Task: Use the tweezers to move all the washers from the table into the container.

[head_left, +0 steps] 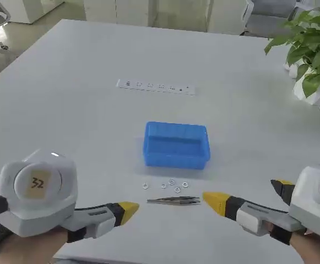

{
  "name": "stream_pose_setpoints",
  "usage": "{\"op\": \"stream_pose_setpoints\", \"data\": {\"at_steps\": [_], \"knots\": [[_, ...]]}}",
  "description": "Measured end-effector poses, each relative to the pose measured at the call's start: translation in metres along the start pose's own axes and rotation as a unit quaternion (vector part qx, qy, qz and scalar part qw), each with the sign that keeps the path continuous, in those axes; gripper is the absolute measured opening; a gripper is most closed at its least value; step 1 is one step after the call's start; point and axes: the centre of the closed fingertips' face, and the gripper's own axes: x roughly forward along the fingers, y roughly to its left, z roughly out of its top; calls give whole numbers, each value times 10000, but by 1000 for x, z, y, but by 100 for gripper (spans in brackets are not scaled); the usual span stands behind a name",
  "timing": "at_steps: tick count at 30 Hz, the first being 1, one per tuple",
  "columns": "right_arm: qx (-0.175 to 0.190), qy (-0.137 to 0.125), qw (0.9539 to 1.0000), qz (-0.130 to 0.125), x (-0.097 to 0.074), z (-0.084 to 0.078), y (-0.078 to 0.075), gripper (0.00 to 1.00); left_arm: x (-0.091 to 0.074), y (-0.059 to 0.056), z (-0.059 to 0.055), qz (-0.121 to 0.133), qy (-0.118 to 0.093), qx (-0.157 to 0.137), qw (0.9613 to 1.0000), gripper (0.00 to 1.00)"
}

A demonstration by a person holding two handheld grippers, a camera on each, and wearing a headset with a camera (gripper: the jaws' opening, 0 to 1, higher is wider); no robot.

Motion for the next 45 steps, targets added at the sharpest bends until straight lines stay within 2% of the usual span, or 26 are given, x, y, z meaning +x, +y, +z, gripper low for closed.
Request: {"op": "stream_pose_setpoints", "data": {"at_steps": [4,8,18,29,36,38,42,45], "knots": [[-4,11,10000,-21,-1,-1,-1,96,-1,2,-2,14,32,-11,10000,99],[62,-104,9999,11,-2,4,1,96,-3,1,-2,13,50,-2,10000,99],[-58,-14,10000,36,0,2,3,95,-6,-3,1,5,14,27,10000,99],[-30,7,10000,49,1,0,-1,94,-7,-7,2,-55,24,43,10000,92],[-59,-6,10000,41,0,0,-3,94,-3,-15,6,-251,52,134,9996,85],[-13,12,10000,38,0,-1,-4,94,1,-20,6,-377,131,212,9990,82],[-3,45,10000,4,-1,-3,-5,93,7,-27,8,-574,175,428,9973,73],[13,82,10000,-16,0,-5,-5,93,14,-29,4,-734,351,616,9948,65]]}}
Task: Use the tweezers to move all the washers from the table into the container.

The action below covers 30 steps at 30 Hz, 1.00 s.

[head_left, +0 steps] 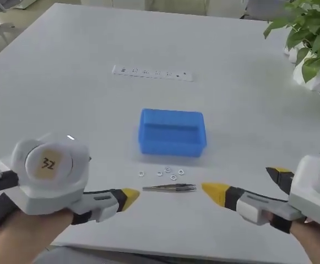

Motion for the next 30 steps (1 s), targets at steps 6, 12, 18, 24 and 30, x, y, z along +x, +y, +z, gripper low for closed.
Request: {"op": "stream_pose_setpoints", "data": {"at_steps": [6,12,18,24,30], "knots": [[26,70,10000,-21,2,-3,-1,93,11,-2,2,-285,139,261,9992,47],[61,134,9999,-28,4,-5,-3,92,27,-6,3,-610,334,645,9955,33],[62,222,9997,-28,6,-9,-5,92,46,-13,2,-879,468,1001,9900,20],[128,264,9996,-40,6,-12,-7,92,69,-17,-11,-1113,792,1472,9796,16],[205,333,9992,-50,5,-18,-10,91,90,-21,-23,-1409,1056,1937,9651,16]]}}
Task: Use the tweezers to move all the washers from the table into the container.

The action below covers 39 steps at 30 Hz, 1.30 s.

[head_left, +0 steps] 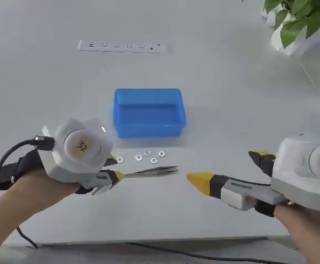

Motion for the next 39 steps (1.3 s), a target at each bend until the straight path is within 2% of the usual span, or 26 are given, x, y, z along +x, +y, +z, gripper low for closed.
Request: {"op": "stream_pose_setpoints", "data": {"at_steps": [6,15,19,22,23,34,39], "knots": [[1,124,9999,9,2,-9,-1,91,15,0,-4,-222,148,184,9995,14],[62,163,9998,27,4,-11,0,91,34,0,-15,-384,472,510,9968,7],[20,216,9998,43,5,-13,3,91,39,-1,-18,-404,575,770,9946,4],[23,236,9997,63,5,-14,4,91,42,0,-21,-441,642,773,9940,3],[17,240,9997,70,6,-14,5,91,40,-1,-19,-470,575,711,9947,1],[-117,268,9993,221,9,-13,18,89,29,-10,-16,-528,574,841,9934,0],[-223,305,9985,389,11,-13,28,85,17,-14,-8,-442,474,892,9939,0]]}}
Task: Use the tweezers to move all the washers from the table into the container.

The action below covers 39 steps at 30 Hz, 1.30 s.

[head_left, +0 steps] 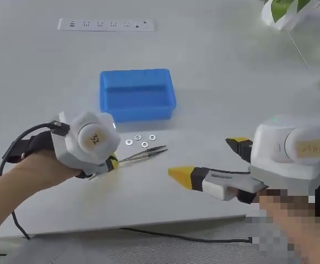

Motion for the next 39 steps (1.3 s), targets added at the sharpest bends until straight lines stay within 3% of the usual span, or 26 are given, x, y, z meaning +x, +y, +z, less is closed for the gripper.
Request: {"op": "stream_pose_setpoints", "data": {"at_steps": [6,10,17,21,24,26,29,32,36,39], "knots": [[-221,93,9993,275,2,-2,13,76,-23,-6,13,80,-152,17,9999,0],[-327,114,9980,522,3,-2,25,68,-37,-10,23,176,-281,181,9993,0],[-607,278,9919,1078,8,-7,52,49,-53,-21,35,154,-403,326,9985,0],[-985,516,9828,1473,16,-15,67,37,-59,-26,38,163,-363,583,9975,0],[-1204,539,9781,1610,24,-15,74,34,-63,-29,42,106,-417,635,9971,0],[-1435,681,9721,1726,33,-18,79,34,-65,-32,45,60,-475,594,9971,0],[-1945,703,9624,1764,43,-15,82,29,-68,-36,45,68,-474,655,9967,0],[-2005,748,9577,1925,52,-16,92,26,-71,-39,47,36,-527,699,9962,0],[-2500,919,9429,1999,64,-23,94,23,-73,-42,46,-13,-467,784,9958,0],[-2645,950,9366,2092,68,-26,99,19,-73,-42,46,-27,-445,823,9956,0]]}}
